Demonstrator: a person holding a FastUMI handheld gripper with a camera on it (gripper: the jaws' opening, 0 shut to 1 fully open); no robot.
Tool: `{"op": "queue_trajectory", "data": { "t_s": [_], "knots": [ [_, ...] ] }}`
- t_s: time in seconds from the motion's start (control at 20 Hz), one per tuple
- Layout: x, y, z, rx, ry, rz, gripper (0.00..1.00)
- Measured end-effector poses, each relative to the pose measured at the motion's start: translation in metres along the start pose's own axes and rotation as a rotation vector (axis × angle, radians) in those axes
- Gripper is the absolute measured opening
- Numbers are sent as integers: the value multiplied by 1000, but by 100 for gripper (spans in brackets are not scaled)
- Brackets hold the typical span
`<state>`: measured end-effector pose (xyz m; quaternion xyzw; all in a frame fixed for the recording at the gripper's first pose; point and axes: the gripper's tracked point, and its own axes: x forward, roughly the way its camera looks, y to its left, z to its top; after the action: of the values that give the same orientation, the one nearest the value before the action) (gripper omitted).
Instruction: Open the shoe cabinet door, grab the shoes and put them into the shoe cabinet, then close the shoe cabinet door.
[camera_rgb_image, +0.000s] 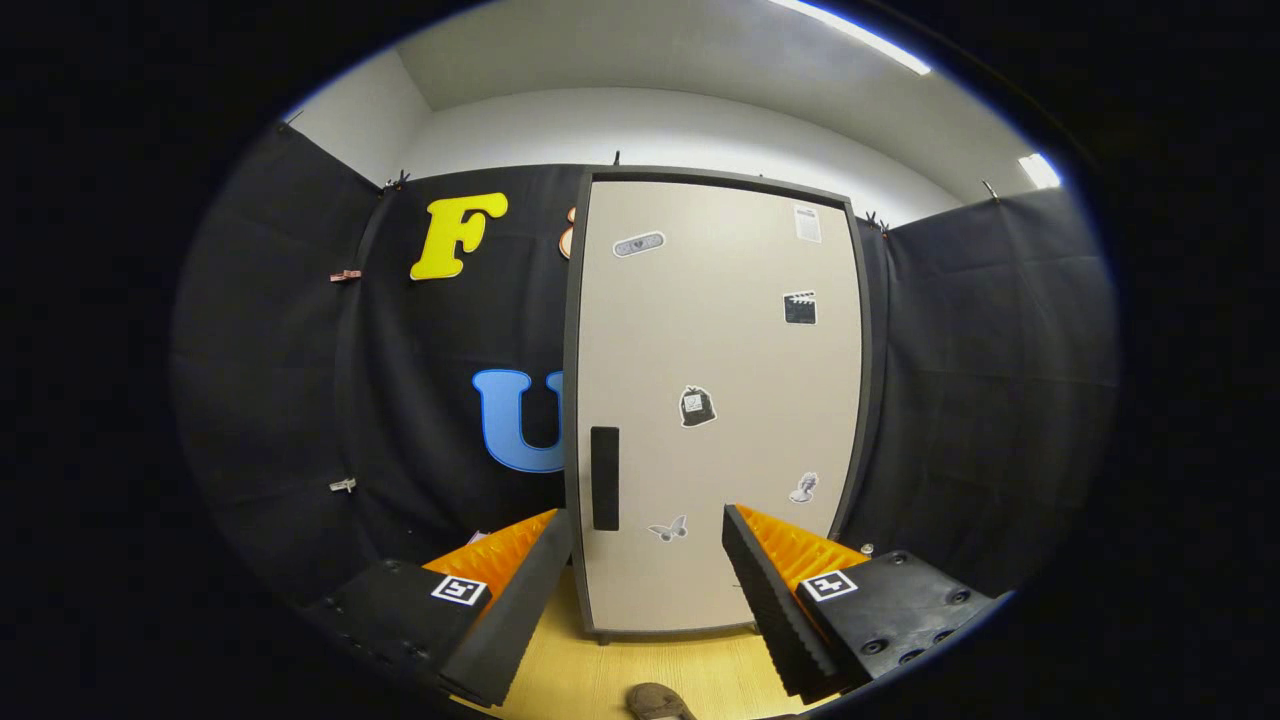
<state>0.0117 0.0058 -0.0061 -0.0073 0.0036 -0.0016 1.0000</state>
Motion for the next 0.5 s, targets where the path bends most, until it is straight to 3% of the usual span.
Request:
{"op": "queue_trajectory", "data": {
  "t_s": [0.5],
  "knots": [
    [78,28,-18,1,16,-1,98]
  ]
}}
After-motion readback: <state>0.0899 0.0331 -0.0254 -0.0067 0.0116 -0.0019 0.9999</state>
